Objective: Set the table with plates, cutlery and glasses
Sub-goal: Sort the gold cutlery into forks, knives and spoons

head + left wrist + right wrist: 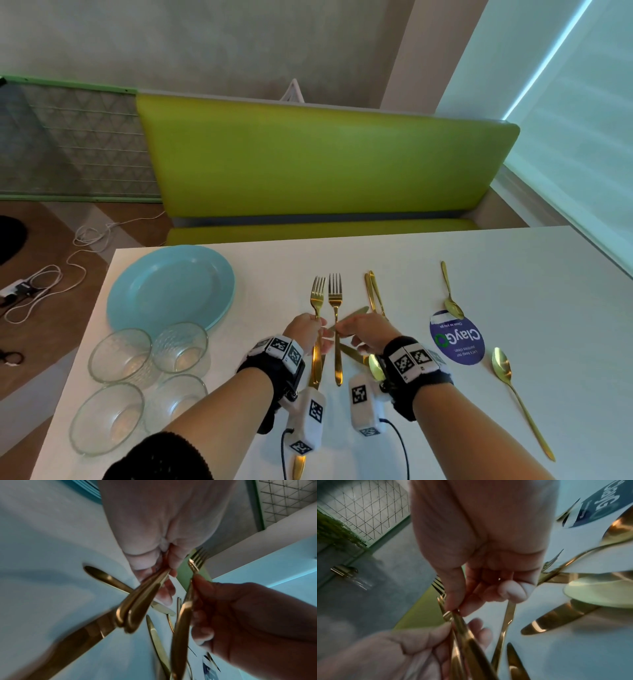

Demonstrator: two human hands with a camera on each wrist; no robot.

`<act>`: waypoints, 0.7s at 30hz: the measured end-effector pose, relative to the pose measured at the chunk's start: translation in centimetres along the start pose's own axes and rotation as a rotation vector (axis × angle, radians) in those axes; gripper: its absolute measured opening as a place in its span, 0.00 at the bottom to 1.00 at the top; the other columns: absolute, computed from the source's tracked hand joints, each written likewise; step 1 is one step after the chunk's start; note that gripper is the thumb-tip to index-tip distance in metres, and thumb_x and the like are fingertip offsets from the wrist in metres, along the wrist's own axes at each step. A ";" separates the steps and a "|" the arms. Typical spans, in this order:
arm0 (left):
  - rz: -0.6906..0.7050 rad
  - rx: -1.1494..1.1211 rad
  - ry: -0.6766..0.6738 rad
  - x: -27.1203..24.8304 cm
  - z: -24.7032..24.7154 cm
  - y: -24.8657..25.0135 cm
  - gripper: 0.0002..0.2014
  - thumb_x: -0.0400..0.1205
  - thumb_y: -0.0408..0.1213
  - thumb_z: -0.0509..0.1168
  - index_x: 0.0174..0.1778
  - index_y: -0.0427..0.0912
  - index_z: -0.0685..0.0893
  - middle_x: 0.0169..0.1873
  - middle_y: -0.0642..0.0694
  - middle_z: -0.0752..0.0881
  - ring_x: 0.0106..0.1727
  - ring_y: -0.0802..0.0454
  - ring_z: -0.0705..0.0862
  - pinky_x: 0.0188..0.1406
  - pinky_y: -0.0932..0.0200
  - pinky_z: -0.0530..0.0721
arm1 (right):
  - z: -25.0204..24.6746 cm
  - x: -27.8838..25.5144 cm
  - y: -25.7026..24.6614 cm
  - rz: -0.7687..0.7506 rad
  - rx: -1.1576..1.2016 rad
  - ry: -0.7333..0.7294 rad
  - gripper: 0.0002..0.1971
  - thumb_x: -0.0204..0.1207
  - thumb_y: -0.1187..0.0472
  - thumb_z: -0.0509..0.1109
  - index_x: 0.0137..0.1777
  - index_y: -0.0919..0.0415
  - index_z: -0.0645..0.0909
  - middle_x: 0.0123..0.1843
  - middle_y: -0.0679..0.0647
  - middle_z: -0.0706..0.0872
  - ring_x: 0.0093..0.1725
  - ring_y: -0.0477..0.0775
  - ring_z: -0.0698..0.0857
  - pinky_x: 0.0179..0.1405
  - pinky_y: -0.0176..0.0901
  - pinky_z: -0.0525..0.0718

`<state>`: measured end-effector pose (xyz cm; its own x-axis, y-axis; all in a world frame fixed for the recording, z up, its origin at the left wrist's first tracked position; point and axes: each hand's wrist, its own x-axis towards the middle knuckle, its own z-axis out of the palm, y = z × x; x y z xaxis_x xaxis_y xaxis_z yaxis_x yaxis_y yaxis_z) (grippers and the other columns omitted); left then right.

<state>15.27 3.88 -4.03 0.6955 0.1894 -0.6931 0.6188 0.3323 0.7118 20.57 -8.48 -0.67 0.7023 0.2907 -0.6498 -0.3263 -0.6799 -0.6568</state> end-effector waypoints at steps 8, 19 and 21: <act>0.000 -0.050 -0.040 -0.7 0.1 0.5 0.10 0.87 0.34 0.53 0.40 0.40 0.74 0.39 0.37 0.82 0.31 0.43 0.85 0.34 0.51 0.88 | 1.8 1.4 -0.4 -0.006 0.002 0.003 0.10 0.79 0.61 0.68 0.35 0.54 0.78 0.35 0.52 0.81 0.24 0.45 0.75 0.16 0.31 0.73; 0.105 0.103 0.058 2.1 -1.1 0.2 0.11 0.86 0.34 0.53 0.39 0.40 0.76 0.34 0.38 0.81 0.29 0.44 0.78 0.30 0.50 0.81 | 2.3 3.2 -0.8 -0.058 0.039 0.085 0.09 0.73 0.63 0.74 0.32 0.53 0.84 0.28 0.47 0.86 0.25 0.43 0.77 0.20 0.30 0.72; 0.087 0.065 0.060 1.9 -1.6 0.4 0.11 0.87 0.32 0.51 0.41 0.38 0.75 0.30 0.42 0.77 0.24 0.49 0.73 0.21 0.61 0.70 | 1.1 4.0 -0.9 -0.081 -0.066 0.166 0.08 0.74 0.62 0.74 0.35 0.51 0.86 0.33 0.46 0.87 0.31 0.42 0.81 0.30 0.30 0.82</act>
<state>16.27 5.85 -5.27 0.7258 0.2709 -0.6323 0.5807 0.2516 0.7743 23.01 -5.93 -3.08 0.8207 0.2351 -0.5208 -0.2262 -0.7033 -0.6739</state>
